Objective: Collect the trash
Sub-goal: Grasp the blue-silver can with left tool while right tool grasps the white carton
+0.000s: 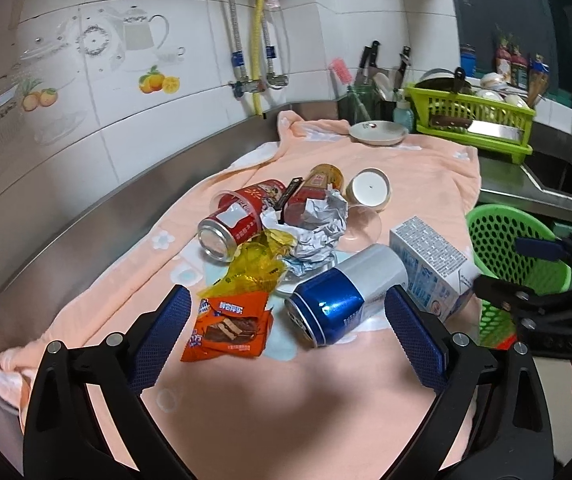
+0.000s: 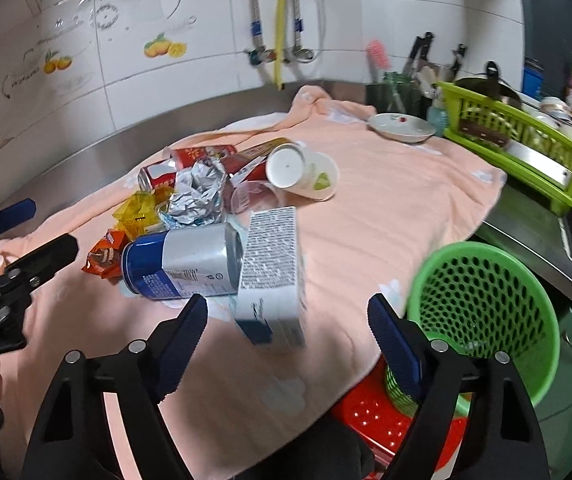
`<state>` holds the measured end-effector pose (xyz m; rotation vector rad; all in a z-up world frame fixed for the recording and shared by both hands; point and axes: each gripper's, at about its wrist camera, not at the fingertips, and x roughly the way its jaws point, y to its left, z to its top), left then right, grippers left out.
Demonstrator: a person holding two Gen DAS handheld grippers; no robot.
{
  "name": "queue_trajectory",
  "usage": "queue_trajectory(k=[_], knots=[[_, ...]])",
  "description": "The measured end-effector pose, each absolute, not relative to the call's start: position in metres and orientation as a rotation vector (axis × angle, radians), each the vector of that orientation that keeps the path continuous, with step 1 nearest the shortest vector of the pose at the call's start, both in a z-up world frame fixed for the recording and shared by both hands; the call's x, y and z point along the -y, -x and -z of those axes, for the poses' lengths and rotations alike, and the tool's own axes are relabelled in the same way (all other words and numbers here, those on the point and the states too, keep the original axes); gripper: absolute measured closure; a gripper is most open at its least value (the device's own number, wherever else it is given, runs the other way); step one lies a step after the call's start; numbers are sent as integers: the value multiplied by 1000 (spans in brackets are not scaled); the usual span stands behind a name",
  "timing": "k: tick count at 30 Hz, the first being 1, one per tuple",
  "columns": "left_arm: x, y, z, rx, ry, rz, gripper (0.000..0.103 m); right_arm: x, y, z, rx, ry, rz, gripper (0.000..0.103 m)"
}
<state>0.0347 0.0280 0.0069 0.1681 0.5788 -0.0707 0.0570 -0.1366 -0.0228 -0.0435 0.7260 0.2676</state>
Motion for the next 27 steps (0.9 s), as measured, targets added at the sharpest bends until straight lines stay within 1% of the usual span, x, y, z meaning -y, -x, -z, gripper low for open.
queue_trajectory(k=[3, 5, 8, 11, 16, 23, 27], knots=[[-29, -41, -4, -593, -178, 140, 9, 129, -72, 28, -746, 60, -290, 27], [-26, -47, 0, -610, -189, 181, 12, 124, -81, 33, -766, 76, -297, 34], [-21, -55, 7, -625, -211, 238, 15, 120, -94, 42, -794, 91, -306, 38], [-15, -67, 14, -644, -226, 325, 16, 122, -105, 49, -826, 89, -317, 45], [-8, -87, 24, -674, -275, 438, 16, 130, -116, 54, -861, 68, -344, 51], [5, -110, 39, -723, -362, 532, 16, 141, -128, 54, -902, 37, -391, 53], [7, -125, 48, -764, -379, 563, 19, 143, -138, 56, -934, 38, -410, 53]])
